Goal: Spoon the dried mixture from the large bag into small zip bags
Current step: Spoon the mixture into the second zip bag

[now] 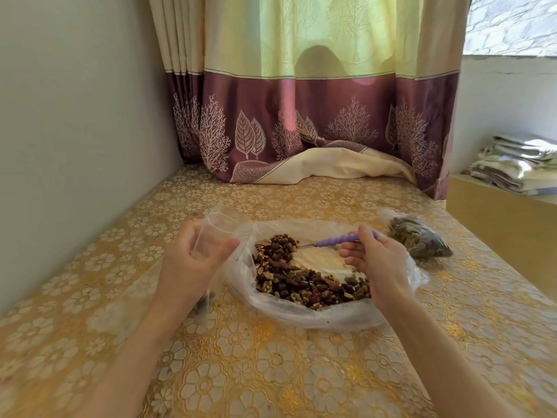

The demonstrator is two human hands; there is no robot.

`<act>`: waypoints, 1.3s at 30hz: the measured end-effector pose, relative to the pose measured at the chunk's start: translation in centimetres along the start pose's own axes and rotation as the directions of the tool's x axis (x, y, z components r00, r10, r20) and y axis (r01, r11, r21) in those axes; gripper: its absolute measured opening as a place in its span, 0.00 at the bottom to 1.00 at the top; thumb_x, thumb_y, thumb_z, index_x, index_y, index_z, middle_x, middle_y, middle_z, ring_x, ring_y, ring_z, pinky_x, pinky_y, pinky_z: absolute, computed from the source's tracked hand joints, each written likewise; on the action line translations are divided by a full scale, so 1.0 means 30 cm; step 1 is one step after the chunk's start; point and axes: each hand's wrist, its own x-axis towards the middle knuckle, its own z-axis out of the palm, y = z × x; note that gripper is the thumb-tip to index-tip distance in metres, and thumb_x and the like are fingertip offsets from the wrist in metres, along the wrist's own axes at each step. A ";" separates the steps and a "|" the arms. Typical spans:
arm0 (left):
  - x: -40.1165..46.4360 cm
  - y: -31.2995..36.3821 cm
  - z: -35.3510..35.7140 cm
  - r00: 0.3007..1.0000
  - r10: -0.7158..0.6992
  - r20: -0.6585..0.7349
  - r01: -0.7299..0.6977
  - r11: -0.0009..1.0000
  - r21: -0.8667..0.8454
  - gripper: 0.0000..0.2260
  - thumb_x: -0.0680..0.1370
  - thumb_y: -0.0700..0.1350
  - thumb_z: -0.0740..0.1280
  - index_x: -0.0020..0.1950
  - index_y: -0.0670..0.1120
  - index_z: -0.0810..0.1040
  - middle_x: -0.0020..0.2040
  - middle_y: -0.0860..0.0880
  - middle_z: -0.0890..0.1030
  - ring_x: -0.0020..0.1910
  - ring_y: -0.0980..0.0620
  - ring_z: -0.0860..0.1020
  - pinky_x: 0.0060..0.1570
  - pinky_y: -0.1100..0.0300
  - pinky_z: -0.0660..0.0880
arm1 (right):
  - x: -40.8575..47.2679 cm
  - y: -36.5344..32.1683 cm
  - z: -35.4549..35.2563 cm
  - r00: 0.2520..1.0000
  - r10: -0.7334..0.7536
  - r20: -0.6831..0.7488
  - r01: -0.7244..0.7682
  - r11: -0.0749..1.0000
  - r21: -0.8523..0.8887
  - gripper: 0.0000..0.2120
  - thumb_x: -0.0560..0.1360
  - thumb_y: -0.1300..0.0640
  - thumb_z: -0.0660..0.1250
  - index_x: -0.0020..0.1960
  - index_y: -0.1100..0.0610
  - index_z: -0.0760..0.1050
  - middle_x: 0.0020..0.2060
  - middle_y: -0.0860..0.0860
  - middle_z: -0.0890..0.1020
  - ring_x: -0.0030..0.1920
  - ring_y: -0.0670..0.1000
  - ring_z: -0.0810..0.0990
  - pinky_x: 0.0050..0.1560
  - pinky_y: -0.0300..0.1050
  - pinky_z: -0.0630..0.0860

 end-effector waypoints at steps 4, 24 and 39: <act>-0.007 0.000 0.006 0.997 -0.028 0.071 0.025 0.998 0.049 0.21 0.63 0.65 0.67 0.52 0.57 0.74 0.46 0.56 0.81 0.40 0.61 0.77 0.38 0.65 0.70 | 0.007 0.007 -0.022 0.998 -0.013 -0.058 0.013 1.000 -0.004 0.17 0.81 0.55 0.60 0.38 0.62 0.78 0.25 0.50 0.82 0.26 0.46 0.79 0.28 0.34 0.76; -0.027 0.017 0.052 0.974 -0.099 0.205 0.098 0.995 0.013 0.16 0.62 0.59 0.69 0.47 0.57 0.74 0.44 0.58 0.80 0.40 0.63 0.79 0.35 0.69 0.73 | -0.158 -0.088 0.071 0.941 -0.285 0.183 0.256 0.952 0.169 0.16 0.77 0.53 0.63 0.34 0.55 0.82 0.29 0.54 0.81 0.29 0.51 0.79 0.29 0.38 0.75; -0.017 -0.002 0.036 0.999 -0.028 0.031 0.030 0.998 -0.050 0.20 0.65 0.65 0.68 0.50 0.55 0.74 0.45 0.55 0.81 0.42 0.62 0.78 0.41 0.63 0.75 | -0.125 -0.092 0.043 0.909 -0.326 0.258 0.237 0.916 0.324 0.13 0.75 0.54 0.62 0.50 0.62 0.78 0.36 0.54 0.82 0.35 0.49 0.78 0.35 0.40 0.76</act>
